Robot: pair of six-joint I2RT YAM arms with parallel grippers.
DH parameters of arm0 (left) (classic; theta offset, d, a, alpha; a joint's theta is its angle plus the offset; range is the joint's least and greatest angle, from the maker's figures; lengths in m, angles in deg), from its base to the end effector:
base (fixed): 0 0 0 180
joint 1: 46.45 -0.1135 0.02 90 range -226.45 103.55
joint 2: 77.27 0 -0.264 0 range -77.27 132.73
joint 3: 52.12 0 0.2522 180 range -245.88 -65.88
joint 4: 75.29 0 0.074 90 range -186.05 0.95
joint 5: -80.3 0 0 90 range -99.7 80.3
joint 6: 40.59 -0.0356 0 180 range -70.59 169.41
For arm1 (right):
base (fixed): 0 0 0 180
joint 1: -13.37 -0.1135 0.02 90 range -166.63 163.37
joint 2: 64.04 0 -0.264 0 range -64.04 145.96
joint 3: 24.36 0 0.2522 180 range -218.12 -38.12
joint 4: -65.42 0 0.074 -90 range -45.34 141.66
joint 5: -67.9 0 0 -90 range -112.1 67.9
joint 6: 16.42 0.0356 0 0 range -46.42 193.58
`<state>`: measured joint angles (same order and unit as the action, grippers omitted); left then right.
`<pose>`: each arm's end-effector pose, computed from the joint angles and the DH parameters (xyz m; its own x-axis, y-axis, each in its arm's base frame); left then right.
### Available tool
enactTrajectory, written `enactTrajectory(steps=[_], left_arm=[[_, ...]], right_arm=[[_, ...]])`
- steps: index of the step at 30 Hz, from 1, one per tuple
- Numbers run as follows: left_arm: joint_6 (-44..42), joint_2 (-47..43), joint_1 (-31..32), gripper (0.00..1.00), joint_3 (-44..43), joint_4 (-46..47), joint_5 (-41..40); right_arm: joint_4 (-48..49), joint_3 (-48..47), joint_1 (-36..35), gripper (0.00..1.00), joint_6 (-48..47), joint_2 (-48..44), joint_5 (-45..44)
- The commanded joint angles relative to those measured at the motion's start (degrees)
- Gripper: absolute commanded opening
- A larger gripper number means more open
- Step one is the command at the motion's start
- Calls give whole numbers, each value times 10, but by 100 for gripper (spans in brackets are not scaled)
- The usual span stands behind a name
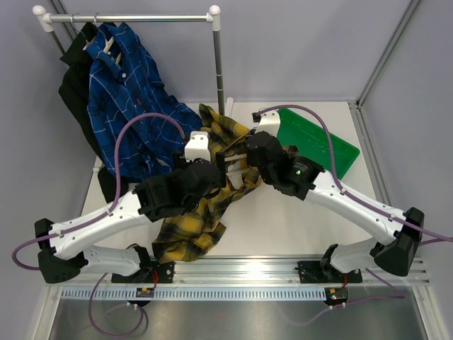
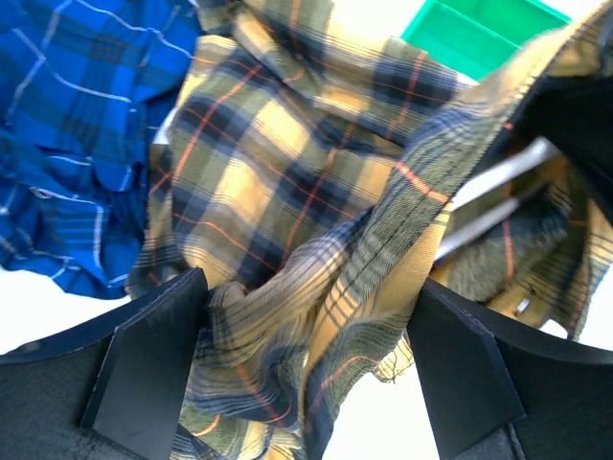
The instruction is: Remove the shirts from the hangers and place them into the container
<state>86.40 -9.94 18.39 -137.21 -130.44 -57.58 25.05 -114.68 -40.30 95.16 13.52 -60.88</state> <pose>0.1243 -0.2026 0.3746 -0.4207 -0.0535 -0.9056 0.1294 0.9845 -0.1183 0.1953 0.2279 0.3798 -0.3654 -0.0129 -0.9308 -0.1773 0.9826 0.0560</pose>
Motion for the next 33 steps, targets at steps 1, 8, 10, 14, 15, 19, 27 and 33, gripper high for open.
enactTrajectory(steps=[1,8,10,14,15,19,27,33], left_arm=[[27,-5,2,86,-19,-4,-69],[32,-15,-23,81,1,-12,-93],[31,-20,-30,80,6,-9,-97],[20,-22,-39,79,8,-6,-110],[19,-23,-43,79,9,-7,-112],[8,-28,-68,76,18,2,-113],[-22,-41,-109,33,28,21,-113],[-51,-64,-153,0,38,42,-87]], right_arm=[[5,-32,0,0,25,-7,-46],[-14,-32,0,0,43,-17,-61],[-20,-31,0,0,49,-21,-66],[-34,-33,0,0,62,-22,-69],[-38,-33,0,0,65,-22,-70],[-49,-33,0,0,78,-23,-75],[-66,-29,0,0,96,-25,-73],[-58,-14,0,0,94,-36,-71]])
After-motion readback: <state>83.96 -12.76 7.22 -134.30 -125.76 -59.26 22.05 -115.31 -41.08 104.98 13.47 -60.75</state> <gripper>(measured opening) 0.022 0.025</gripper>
